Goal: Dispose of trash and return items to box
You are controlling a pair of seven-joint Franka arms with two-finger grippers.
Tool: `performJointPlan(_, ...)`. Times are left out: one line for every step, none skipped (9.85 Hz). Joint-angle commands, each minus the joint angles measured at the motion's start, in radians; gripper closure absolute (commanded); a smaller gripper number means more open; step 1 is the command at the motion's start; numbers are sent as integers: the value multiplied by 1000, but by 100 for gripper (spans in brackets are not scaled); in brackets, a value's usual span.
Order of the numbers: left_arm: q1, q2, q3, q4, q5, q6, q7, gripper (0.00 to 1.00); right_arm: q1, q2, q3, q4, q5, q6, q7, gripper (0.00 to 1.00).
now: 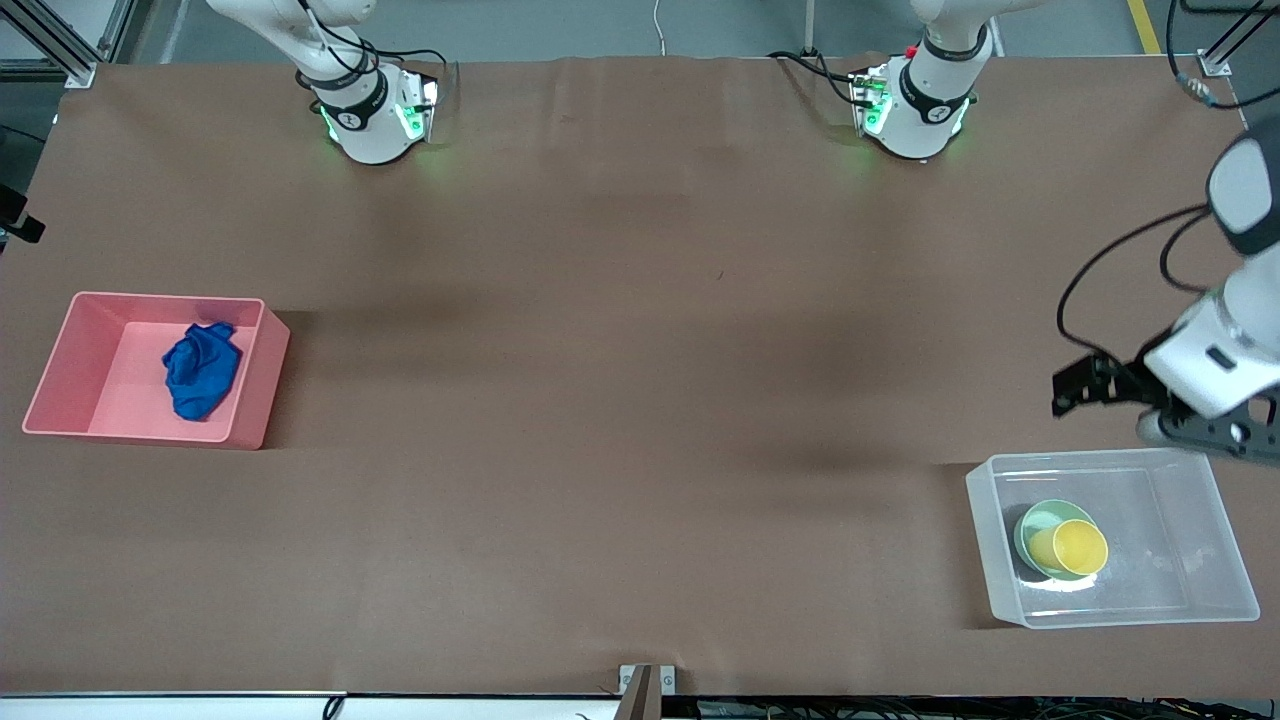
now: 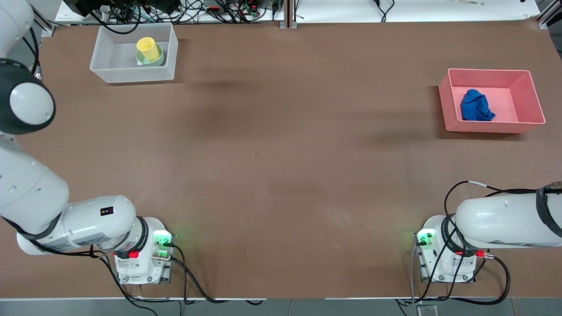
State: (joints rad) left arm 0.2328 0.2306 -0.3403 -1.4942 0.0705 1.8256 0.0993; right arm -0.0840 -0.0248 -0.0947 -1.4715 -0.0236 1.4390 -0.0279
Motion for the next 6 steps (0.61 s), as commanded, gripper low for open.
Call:
performJointPlan(11,-62,-5,-51,-27,-49,0,0,-5,-14,6,-10,-13,-3,-7,0)
performJointPlan(7,-62,-20,-16,-31,-70,-9,0,-5,-14,4,-10,-13,-3,-7,0)
performJointPlan(-15,-65,-19,33,-25,-141,-41,0,-5,-14,4,-10,-13,-3,-7,0)
performJointPlan(-73,-79,16,63,-23,-205,-53,0,-5,-14,4,-10,-13,-3,-7,0)
performJointPlan(-135,-126,102,54,-31,-247,-87,0,-5,-14,4,-10,-13,-3,-7,0)
performJointPlan(-207,-151,177,26,-31,-261,-96,0,-5,-14,4,-10,-13,-3,-7,0)
